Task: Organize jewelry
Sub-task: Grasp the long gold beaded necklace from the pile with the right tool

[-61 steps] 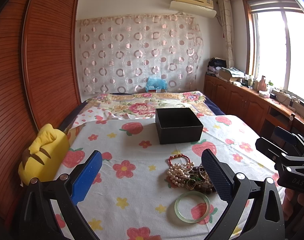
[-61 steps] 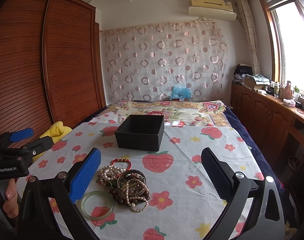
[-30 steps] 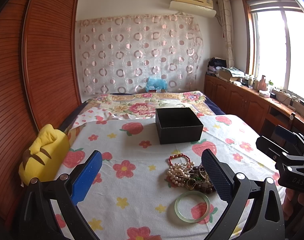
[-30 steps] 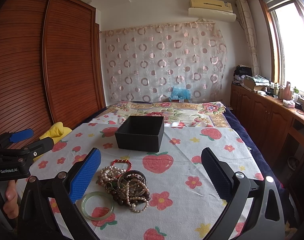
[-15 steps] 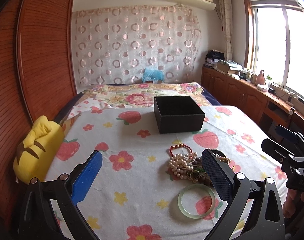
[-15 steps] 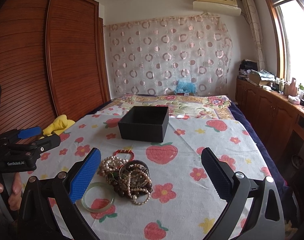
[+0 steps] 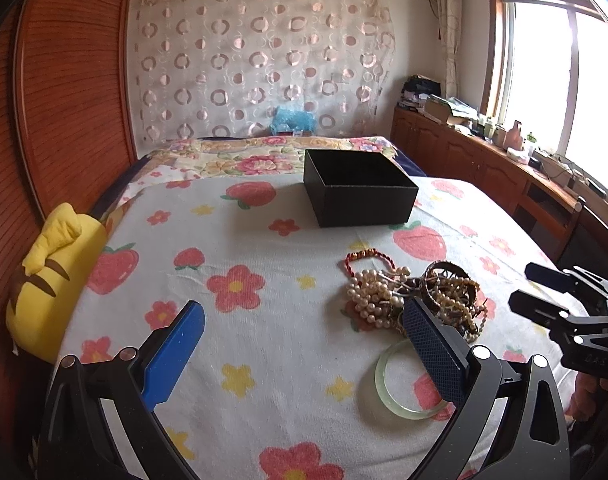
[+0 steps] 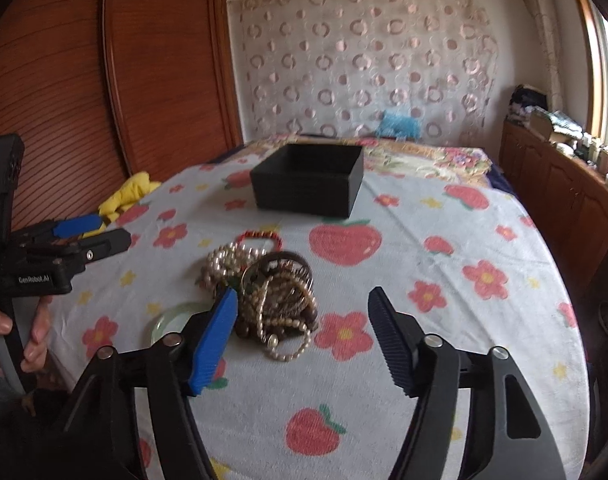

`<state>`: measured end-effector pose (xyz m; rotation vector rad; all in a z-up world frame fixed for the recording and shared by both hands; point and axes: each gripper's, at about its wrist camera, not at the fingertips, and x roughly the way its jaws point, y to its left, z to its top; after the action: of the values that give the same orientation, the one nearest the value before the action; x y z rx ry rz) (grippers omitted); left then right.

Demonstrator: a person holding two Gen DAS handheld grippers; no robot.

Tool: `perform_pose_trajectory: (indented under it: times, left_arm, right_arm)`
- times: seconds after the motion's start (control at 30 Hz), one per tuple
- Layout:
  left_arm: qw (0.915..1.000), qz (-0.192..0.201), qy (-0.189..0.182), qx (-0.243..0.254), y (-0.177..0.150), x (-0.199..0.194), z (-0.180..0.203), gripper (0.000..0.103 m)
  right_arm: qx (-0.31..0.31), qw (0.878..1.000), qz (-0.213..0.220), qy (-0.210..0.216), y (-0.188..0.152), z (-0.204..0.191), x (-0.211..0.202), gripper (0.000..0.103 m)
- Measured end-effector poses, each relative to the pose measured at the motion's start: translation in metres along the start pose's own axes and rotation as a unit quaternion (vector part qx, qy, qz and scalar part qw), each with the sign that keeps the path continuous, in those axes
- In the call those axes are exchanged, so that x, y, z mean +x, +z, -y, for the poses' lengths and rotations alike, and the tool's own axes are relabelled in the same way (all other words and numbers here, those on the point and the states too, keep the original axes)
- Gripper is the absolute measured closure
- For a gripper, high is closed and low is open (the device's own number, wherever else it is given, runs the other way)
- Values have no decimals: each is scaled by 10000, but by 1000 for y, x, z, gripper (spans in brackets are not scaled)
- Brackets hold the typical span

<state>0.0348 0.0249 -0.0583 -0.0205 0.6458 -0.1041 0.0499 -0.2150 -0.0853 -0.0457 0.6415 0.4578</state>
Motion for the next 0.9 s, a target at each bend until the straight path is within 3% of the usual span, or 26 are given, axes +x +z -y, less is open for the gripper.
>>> perform_pose_trajectory:
  times: [0.37, 0.57, 0.6, 0.63, 0.67, 0.9]
  left_arm:
    - [9991, -385, -79, 166, -3, 24, -3, 7]
    - [9984, -526, -123, 172, -7, 32, -5, 7]
    - [9983, -541, -125, 179, -7, 33, -5, 7]
    - [9982, -551, -130, 187, -8, 33, -4, 7]
    - [9981, -560, -141, 196, -8, 34, -4, 7]
    - [9970, -662, -288, 274, -5, 40, 1, 7]
  right_arm:
    - [-207, 9954, -871, 338, -13, 8, 31, 72]
    - [-117, 9911, -1185, 592, -15, 12, 49, 73]
    - [-131, 9909, -1199, 601, -15, 12, 50, 77]
    - [-143, 9907, -1210, 605, -15, 12, 50, 91]
    - [-150, 9903, -1240, 605, -14, 12, 50, 95]
    - [-277, 9928, -991, 609, -6, 14, 26, 98]
